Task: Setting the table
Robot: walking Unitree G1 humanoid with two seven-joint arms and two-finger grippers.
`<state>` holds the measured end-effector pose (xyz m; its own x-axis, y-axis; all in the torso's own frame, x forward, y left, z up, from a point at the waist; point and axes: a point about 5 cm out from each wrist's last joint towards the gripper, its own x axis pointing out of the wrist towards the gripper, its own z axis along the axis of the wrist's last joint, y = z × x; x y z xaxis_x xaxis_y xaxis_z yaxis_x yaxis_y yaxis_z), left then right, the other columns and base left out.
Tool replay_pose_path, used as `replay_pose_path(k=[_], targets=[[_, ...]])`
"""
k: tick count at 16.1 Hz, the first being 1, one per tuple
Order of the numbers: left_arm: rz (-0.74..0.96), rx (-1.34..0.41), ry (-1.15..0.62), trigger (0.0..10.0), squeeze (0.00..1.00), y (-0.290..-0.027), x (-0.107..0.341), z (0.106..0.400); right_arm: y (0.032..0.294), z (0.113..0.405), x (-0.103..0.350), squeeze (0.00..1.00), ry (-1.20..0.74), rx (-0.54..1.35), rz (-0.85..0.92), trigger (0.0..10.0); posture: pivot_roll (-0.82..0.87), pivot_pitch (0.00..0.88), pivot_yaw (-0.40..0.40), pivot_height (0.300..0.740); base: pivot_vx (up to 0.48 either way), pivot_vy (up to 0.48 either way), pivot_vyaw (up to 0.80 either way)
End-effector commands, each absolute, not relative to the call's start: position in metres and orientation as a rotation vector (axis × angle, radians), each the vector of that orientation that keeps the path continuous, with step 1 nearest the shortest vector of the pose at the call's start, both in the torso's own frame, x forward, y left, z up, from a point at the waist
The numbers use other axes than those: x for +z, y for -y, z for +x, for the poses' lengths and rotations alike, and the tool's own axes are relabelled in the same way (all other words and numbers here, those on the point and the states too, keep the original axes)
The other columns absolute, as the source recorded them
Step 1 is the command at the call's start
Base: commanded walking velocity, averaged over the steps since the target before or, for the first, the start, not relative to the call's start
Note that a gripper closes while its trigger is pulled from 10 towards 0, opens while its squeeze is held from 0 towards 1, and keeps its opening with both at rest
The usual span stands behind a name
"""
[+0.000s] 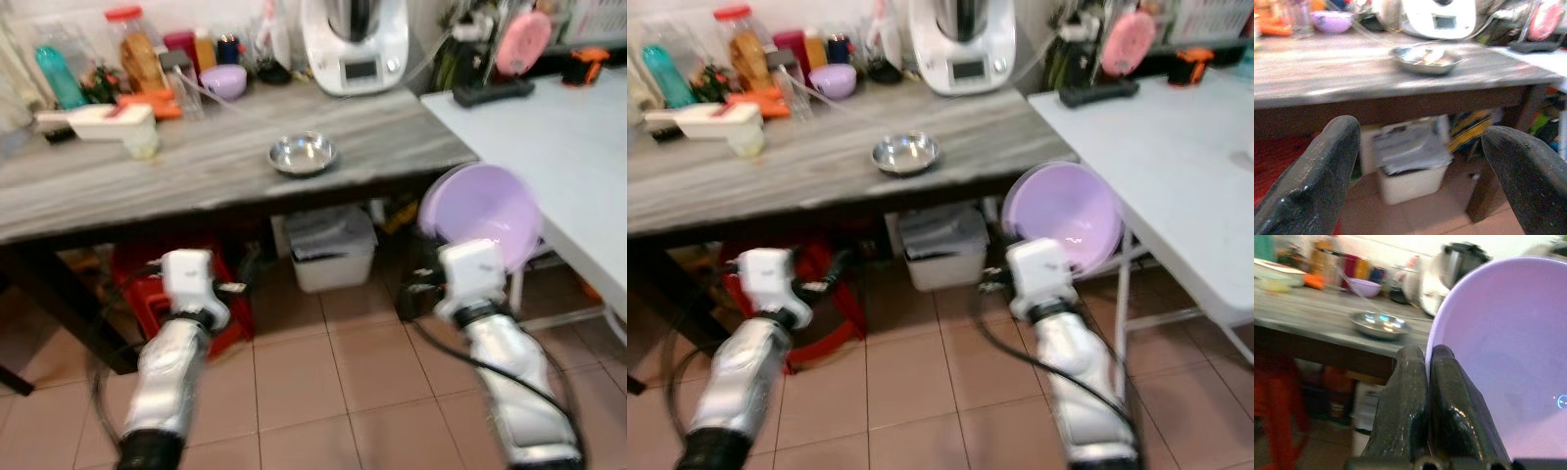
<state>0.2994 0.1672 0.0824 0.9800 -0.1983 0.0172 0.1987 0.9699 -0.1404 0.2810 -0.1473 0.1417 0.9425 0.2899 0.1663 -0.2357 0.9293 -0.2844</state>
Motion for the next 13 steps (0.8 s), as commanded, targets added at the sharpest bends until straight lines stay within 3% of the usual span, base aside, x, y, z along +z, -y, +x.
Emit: replay_pose_path(k=[1, 7, 13], targets=[[-0.136, -0.222, 0.031, 10.0, 0.00, -0.1635, 0.0882, 0.3004, 0.1505, 0.2810, 0.1484, 0.00, 0.236, 0.273, -0.280, 10.0, -0.09, 0.000, 0.100, 0.740, 0.000, 0.000, 0.00], [-0.148, -0.236, 0.043, 10.0, 0.00, -0.1612, 0.0892, 0.2994, 0.1489, 0.2797, 0.1489, 0.00, 0.243, 0.288, -0.280, 10.0, -0.09, 0.000, 0.098, 0.740, 0.351, 0.000, 0.67], [-0.154, -0.243, 0.044, 10.0, 0.00, -0.1581, 0.0893, 0.2995, 0.1488, 0.2814, 0.1506, 0.00, 0.250, 0.289, -0.278, 10.0, -0.09, 0.000, 0.094, 0.740, 0.418, 0.000, 0.00]])
